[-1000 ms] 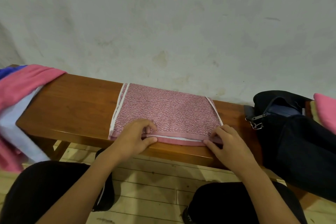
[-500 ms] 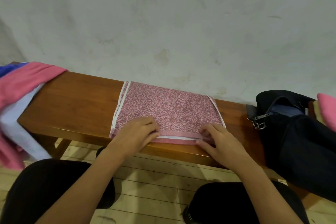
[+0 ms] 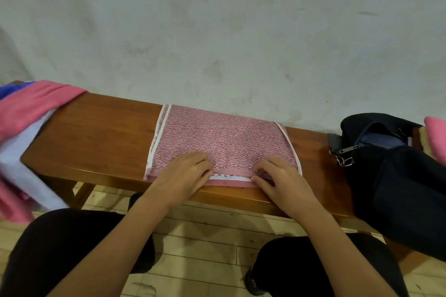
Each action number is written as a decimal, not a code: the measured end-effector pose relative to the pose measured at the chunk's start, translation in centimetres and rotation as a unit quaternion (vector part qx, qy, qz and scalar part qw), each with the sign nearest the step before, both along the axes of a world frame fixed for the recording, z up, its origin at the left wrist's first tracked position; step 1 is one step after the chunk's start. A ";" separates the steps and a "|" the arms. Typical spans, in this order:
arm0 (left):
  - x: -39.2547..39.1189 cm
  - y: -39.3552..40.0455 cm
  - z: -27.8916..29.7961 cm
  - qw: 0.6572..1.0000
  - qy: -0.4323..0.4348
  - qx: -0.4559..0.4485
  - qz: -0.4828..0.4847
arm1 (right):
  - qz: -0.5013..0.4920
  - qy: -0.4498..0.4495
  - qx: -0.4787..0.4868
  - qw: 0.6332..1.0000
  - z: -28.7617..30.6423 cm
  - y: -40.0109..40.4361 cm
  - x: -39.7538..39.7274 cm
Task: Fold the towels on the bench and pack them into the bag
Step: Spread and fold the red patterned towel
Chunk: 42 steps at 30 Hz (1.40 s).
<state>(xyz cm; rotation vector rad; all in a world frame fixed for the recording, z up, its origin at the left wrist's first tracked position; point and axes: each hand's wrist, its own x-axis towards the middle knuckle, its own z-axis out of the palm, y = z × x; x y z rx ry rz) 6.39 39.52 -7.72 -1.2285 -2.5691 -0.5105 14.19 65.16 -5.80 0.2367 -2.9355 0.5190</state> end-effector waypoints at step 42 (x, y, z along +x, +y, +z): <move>1.0 -1.2 -1.7 0.996 0.007 0.048 -0.072 | 0.062 0.061 -0.020 0.996 -1.4 -0.2 0.6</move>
